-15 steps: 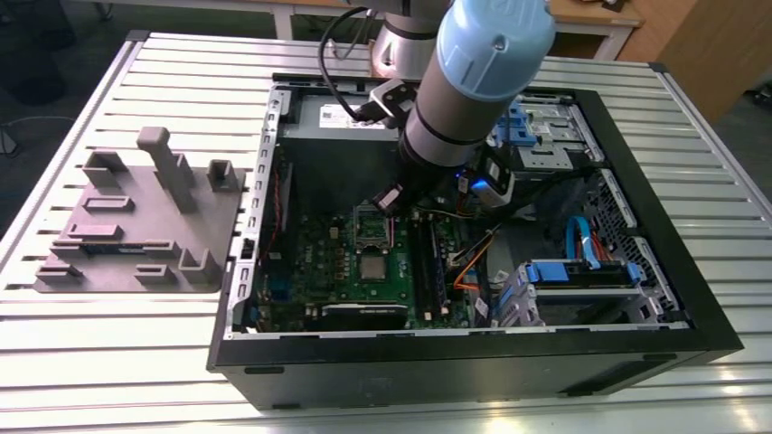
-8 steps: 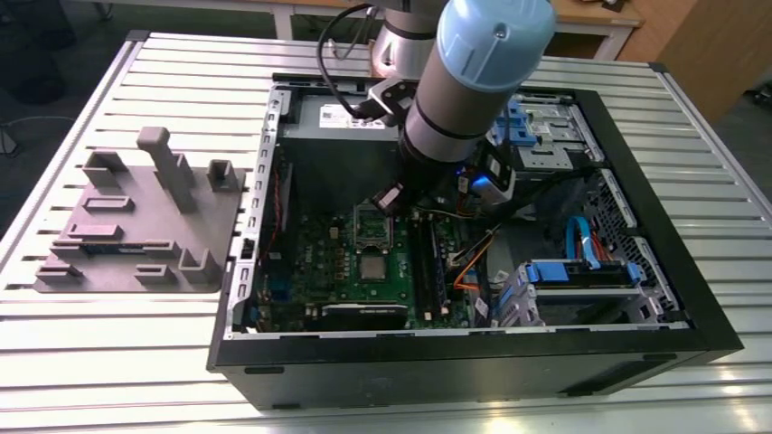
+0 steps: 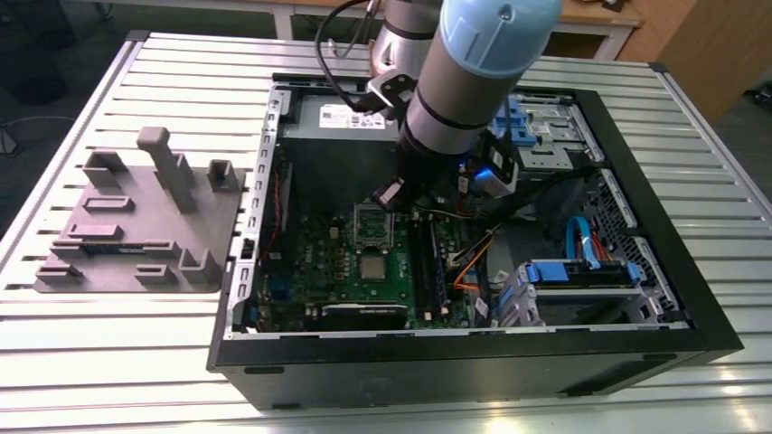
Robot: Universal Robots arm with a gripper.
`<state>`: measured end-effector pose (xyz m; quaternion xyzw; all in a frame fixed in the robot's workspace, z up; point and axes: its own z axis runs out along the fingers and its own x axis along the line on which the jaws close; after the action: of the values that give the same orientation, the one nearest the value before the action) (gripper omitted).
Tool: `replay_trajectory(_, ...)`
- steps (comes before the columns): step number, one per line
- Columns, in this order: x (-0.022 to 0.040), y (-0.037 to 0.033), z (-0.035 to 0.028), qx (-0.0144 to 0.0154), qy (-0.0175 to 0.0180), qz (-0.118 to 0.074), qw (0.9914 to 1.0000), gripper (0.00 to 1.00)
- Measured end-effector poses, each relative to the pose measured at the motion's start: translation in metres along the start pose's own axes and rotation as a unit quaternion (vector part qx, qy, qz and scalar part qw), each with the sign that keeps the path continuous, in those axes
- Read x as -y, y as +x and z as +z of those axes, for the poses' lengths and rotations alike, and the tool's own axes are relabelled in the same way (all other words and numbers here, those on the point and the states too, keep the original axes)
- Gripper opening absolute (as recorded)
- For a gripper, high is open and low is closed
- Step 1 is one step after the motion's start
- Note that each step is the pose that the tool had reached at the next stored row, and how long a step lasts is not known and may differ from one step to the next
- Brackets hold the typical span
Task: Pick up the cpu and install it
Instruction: 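Close the cpu cover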
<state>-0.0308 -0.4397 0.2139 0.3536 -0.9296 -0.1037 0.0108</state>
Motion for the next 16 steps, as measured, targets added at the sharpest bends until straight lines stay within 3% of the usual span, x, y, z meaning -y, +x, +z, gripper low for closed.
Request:
replay_trajectory(2,-0.0005,-0.0002,-0.0022,-0.0022,0.0018,-0.002,0.99999,0.10)
replay_trajectory(7,-0.0014,-0.0004,-0.0061,-0.0128,0.0115,-0.009,0.99981,0.10)
replay_trajectory(10,-0.0021,-0.0006,-0.0089,-0.0177,0.0157,-0.014,0.99963,0.10)
replay_trajectory(16,-0.0035,-0.0012,-0.0149,-0.0237,0.0200,-0.023,0.99926,0.10)
